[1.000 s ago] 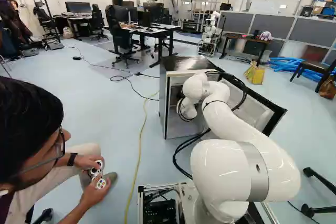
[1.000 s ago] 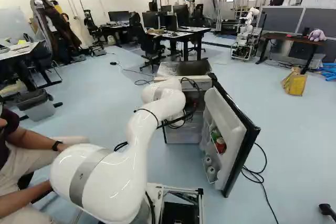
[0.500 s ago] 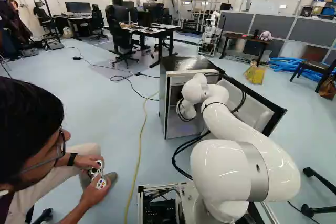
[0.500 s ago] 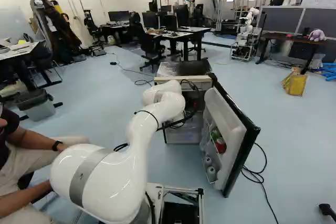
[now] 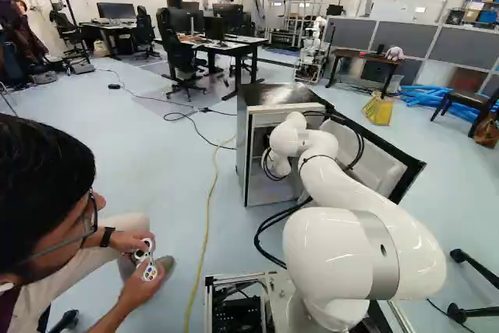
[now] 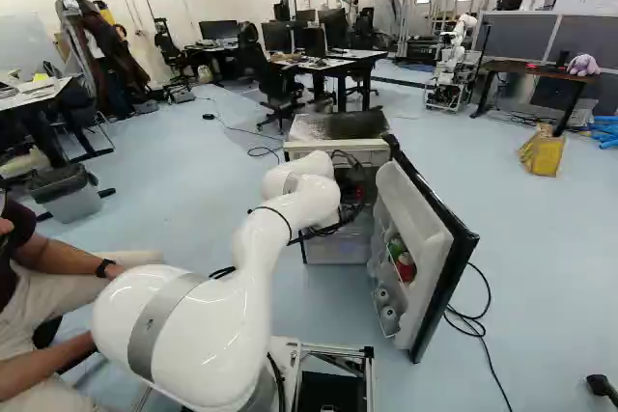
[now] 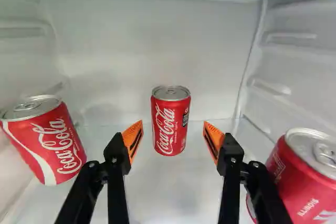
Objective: Grab a drink from the fridge
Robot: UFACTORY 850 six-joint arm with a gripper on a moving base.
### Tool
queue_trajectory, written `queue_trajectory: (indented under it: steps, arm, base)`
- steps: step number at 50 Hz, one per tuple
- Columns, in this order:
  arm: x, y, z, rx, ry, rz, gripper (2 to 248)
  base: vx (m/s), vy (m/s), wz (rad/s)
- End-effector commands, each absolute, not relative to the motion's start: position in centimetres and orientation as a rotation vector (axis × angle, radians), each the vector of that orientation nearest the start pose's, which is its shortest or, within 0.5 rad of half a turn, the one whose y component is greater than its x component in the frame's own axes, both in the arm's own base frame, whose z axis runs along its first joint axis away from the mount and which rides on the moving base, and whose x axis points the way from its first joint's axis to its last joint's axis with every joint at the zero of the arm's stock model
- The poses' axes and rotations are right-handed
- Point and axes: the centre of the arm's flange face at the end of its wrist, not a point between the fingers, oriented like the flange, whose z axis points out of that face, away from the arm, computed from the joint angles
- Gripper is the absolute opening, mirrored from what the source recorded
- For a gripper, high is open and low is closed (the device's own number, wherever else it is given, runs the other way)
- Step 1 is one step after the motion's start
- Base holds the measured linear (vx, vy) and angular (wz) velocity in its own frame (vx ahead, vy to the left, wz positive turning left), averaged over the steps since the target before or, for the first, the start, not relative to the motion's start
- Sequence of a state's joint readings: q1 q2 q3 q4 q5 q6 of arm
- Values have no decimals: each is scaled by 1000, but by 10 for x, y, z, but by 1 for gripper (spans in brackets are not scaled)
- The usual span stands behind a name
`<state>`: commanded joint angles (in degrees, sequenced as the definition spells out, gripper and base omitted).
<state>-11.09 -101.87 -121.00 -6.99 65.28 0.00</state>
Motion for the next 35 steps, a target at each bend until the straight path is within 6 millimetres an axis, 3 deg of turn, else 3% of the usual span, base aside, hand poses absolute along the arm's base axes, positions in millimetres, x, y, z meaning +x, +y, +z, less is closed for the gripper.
queue_trajectory:
  steps: [35]
  arm:
    - [746,-135,-87,-2405,47,-2149,171]
  base:
    - [0,0,0]
